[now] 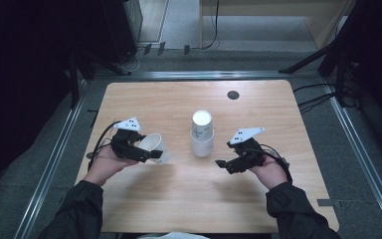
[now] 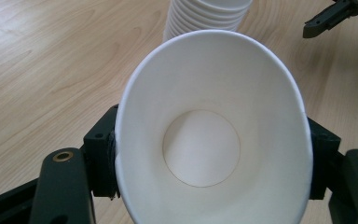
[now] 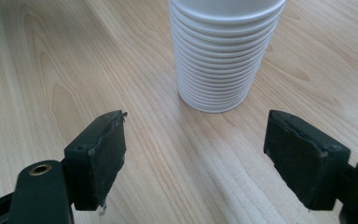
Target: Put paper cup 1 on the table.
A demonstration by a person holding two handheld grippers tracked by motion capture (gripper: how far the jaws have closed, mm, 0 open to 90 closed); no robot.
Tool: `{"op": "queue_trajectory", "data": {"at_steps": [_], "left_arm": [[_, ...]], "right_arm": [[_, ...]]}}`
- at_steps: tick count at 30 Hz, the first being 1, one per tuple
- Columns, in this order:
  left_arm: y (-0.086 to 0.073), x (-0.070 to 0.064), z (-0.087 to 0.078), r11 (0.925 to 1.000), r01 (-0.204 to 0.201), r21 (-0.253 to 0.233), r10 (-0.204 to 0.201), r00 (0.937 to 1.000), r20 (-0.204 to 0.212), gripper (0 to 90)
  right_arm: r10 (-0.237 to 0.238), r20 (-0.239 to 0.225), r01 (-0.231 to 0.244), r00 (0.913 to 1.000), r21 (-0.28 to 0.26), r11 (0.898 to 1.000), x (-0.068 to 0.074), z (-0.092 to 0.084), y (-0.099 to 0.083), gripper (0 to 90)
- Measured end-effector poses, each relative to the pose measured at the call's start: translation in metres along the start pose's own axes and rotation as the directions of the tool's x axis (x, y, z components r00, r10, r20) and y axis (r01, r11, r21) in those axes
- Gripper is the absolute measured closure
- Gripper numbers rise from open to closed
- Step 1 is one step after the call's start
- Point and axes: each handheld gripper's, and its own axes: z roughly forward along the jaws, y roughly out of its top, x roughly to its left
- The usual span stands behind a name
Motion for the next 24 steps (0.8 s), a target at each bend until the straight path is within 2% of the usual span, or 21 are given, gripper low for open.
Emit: {"op": "queue_trajectory", "data": {"at_steps": [4,13,19,20,24], "left_arm": [[-0.005,0.007,-0.005,0.9995,0.03,-0.01,-0.03,0.9994,-0.02,27.5],[-0.016,0.014,-0.014,0.9985,0.054,-0.005,-0.055,0.9962,-0.068,27.5],[-0.028,0.023,-0.026,0.9959,0.089,-0.017,-0.091,0.9877,-0.127,27.5],[-0.028,0.023,-0.026,0.9959,0.089,-0.017,-0.091,0.9877,-0.127,27.5],[-0.036,0.03,-0.033,0.9928,0.118,-0.021,-0.12,0.9785,-0.168,27.5]], "right_arm": [[0.0,-0.001,0.0,1.0,0.008,1.0,-0.002,0.001,0.001,20.9],[0.004,-0.002,-0.004,1.0,0.02,1.0,-0.005,0.006,0.005,21.3],[0.001,-0.012,0.0,0.9999,0.023,1.0,-0.007,0.011,0.01,21.3],[0.001,-0.012,0.0,0.9999,0.023,1.0,-0.007,0.011,0.01,21.3],[-0.003,-0.021,0.004,0.9998,0.031,1.0,-0.006,0.016,0.013,21.3]]}}
